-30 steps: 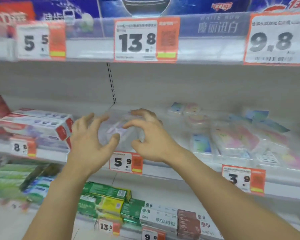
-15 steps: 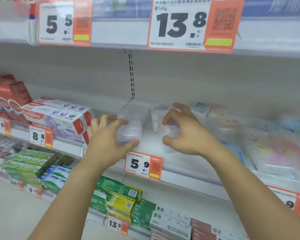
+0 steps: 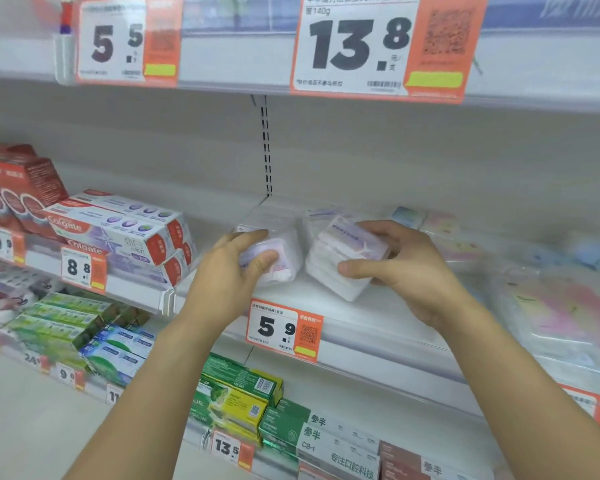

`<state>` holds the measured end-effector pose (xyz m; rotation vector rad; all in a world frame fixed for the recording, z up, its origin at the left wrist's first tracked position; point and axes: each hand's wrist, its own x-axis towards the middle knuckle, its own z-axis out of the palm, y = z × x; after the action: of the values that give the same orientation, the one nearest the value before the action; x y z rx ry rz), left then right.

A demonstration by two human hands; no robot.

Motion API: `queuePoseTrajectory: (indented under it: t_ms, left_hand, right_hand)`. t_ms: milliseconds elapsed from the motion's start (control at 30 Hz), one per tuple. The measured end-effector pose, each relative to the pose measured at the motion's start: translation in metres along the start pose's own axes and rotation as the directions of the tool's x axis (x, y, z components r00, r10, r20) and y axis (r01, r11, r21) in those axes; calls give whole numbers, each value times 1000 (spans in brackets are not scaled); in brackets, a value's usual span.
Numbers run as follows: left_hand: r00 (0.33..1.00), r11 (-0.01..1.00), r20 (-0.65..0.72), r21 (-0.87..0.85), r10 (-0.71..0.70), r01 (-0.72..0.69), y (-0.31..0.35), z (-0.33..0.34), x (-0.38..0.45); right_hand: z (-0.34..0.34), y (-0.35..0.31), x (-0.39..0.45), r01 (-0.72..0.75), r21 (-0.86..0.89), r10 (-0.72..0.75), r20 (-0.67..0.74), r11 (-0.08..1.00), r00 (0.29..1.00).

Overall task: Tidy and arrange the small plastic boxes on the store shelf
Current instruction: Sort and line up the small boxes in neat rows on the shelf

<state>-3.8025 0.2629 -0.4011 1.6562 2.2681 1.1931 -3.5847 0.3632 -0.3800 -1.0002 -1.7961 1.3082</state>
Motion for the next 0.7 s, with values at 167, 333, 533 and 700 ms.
queuePoseTrajectory:
  t_ms: [167, 333, 533, 700]
  left_hand:
    - [995, 999, 99, -38, 11, -7, -2, 5, -1]
    - [990, 998, 142, -60, -20, 28, -4, 6, -1]
    - [984, 965, 128, -218, -120, 146, -1, -1, -2]
    - [988, 961, 114, -241, -107, 132, -5, -10, -5]
  right_hand:
    - [-8, 11, -4, 102, 31, -103, 49, 994, 993]
    - [-11, 24, -2, 153, -187, -143, 65, 970, 988]
    - [-11, 29, 1, 164, -371, -127, 120, 914, 985]
    - [-4, 25, -2, 125, -314, -55, 221, 941, 974]
